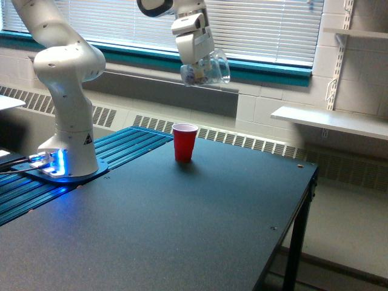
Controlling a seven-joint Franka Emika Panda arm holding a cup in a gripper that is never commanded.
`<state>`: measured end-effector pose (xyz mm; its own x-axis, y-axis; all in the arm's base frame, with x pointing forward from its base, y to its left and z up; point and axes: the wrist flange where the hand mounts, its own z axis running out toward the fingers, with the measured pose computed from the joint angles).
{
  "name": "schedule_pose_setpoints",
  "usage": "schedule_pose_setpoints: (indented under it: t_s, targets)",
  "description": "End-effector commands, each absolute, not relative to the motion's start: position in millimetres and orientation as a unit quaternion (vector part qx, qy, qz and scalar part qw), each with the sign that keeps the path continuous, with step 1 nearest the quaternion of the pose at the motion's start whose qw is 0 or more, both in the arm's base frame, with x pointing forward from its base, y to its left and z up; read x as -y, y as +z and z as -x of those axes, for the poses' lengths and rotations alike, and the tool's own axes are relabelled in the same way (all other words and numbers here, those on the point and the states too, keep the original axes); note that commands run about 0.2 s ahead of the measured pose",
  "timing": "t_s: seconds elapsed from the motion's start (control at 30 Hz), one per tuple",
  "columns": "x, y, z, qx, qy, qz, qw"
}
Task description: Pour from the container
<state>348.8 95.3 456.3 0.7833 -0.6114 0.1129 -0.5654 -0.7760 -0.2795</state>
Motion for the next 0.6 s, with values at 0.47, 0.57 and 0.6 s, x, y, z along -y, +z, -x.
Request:
schedule_pose_setpoints:
  t_s: [0.47, 0.57, 0.6]
  targets:
    - [-157, 418, -285, -0.233, -0.04, 0.966, 0.107]
    - [-171, 411, -271, -0.214, -0.028, 0.971, 0.104]
    - [-176, 408, -267, -0.209, -0.024, 0.972, 0.105]
